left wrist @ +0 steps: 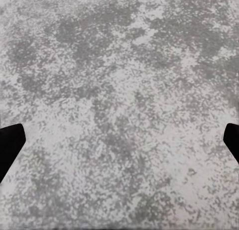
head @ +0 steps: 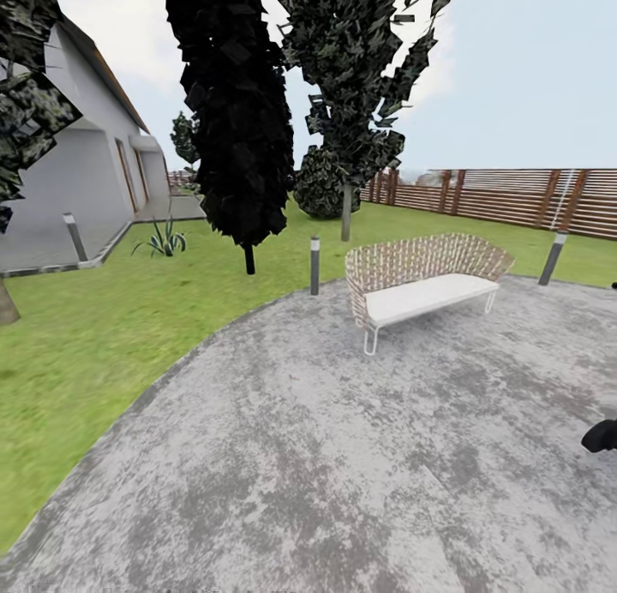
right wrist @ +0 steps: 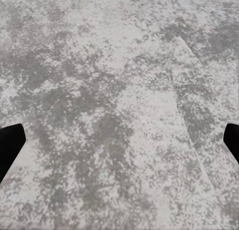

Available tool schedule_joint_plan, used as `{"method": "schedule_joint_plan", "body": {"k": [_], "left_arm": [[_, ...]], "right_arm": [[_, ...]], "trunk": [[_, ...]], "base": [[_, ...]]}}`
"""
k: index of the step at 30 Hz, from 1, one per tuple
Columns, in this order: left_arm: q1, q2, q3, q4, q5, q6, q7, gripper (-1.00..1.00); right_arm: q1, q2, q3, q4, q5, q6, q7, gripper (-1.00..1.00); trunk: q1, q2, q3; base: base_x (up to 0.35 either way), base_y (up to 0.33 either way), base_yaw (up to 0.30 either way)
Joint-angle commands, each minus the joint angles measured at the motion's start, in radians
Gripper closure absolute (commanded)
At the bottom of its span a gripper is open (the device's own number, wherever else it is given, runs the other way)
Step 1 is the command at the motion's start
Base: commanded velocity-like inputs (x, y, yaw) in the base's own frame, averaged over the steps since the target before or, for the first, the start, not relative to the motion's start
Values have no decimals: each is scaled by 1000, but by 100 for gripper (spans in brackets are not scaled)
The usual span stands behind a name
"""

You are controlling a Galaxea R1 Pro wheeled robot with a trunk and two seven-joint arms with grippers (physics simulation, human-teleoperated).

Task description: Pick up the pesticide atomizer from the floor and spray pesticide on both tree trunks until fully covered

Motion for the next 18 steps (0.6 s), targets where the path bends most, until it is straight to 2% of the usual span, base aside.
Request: {"method": "schedule_joint_plan", "body": {"k": [1,18], "left_arm": [[-1,0,1,1,0,-3,0,-100],[-1,1,3,2,2,-3,2,-100]], "right_arm": [[0,0,0,1,1,-3,-1,-100],[0,1,2,3,2,-3,-1,-100]], "trunk": [[4,-8,-4],[69,-127,-57]], "base": [[0,0,279],[0,0,279]]}}
